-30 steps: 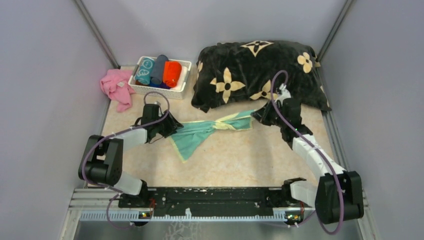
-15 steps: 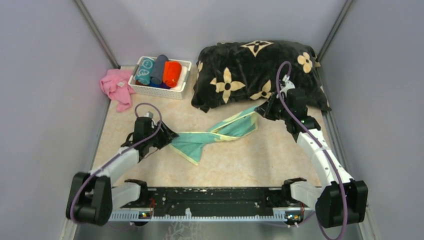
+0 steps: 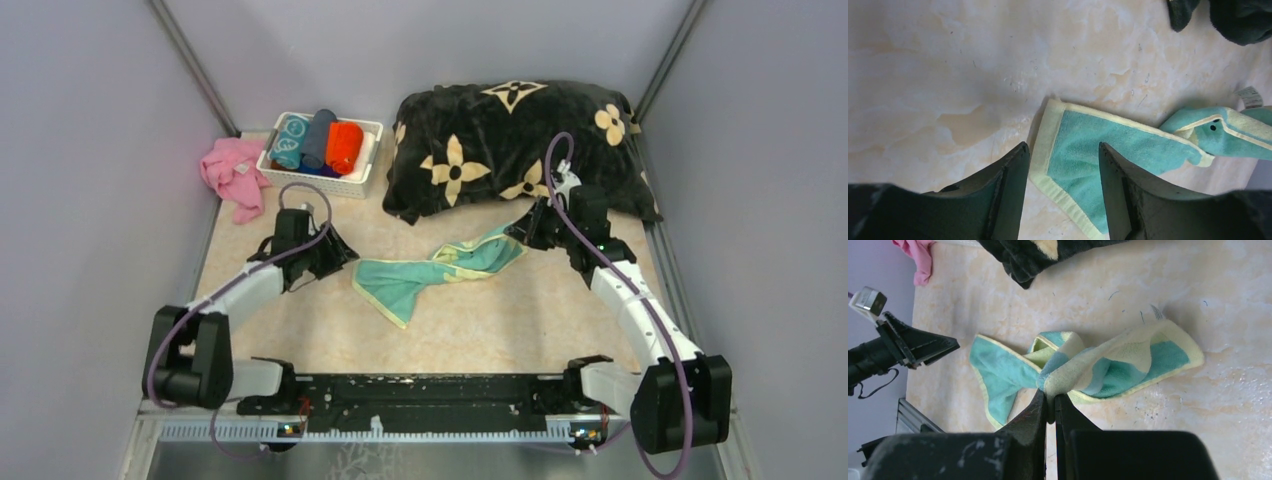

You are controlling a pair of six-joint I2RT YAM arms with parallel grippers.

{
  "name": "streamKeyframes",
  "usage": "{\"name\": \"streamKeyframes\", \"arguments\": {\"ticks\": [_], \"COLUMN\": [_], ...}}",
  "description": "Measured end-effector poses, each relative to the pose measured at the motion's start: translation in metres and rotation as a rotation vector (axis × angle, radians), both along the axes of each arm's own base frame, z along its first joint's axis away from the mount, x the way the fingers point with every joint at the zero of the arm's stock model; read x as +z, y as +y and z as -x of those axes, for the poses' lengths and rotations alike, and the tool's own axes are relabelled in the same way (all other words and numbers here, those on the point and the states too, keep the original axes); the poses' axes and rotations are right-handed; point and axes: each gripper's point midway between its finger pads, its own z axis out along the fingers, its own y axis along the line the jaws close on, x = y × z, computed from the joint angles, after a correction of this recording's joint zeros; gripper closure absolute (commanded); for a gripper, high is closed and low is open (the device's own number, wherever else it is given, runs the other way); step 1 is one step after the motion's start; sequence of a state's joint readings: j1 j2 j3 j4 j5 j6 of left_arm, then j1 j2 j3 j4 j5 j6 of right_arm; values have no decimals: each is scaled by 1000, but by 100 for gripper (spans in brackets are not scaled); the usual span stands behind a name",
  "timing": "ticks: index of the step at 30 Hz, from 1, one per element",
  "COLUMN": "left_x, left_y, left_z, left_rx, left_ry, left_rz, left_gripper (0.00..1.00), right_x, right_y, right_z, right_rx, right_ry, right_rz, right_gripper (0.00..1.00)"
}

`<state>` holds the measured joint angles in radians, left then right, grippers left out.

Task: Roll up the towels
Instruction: Flatten out the towel at the center of the board.

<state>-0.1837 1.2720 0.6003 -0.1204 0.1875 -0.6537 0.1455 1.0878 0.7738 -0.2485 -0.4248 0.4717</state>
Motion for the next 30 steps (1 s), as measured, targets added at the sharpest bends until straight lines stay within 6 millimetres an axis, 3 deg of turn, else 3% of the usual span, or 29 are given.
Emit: {"name": "streamKeyframes", "arguments": {"ticks": [8,11,17,21,23,25,28,30], "left_x": [-23,-35,-42,-34,-9,28,121,177], "left_y": [-12,-18,-31,-34,-36,-40,-44,-45], "left_z": [-12,-13,-16,-22,-41,-62,-88,-85], "left_rx": [-85,-105,-148,-177,-192,-206,-233,-251], "left_ry": [84,123,148,141,78,-25,-276,-430], "left_rz": [-26,-37,-53,-83,-102,-111,-116,-114], "left_gripper": [45,56,98,100,100,100,98,93], "right_x": [-2,-4,-3,-3,-1,9,36,55], "right_y": [4,5,5,4,3,2,0,-2], "right_z": [-1,-2,-3,-5,-9,-16,-28,-35], "right_rx": [22,24,24,21,17,14,2,-10], "right_ry": [-7,-4,-8,-10,-14,-32,-96,-146], "right_rz": [-15,-15,-16,-10,1,15,26,31], "right_gripper": [100,100,100,100,100,100,100,100]}}
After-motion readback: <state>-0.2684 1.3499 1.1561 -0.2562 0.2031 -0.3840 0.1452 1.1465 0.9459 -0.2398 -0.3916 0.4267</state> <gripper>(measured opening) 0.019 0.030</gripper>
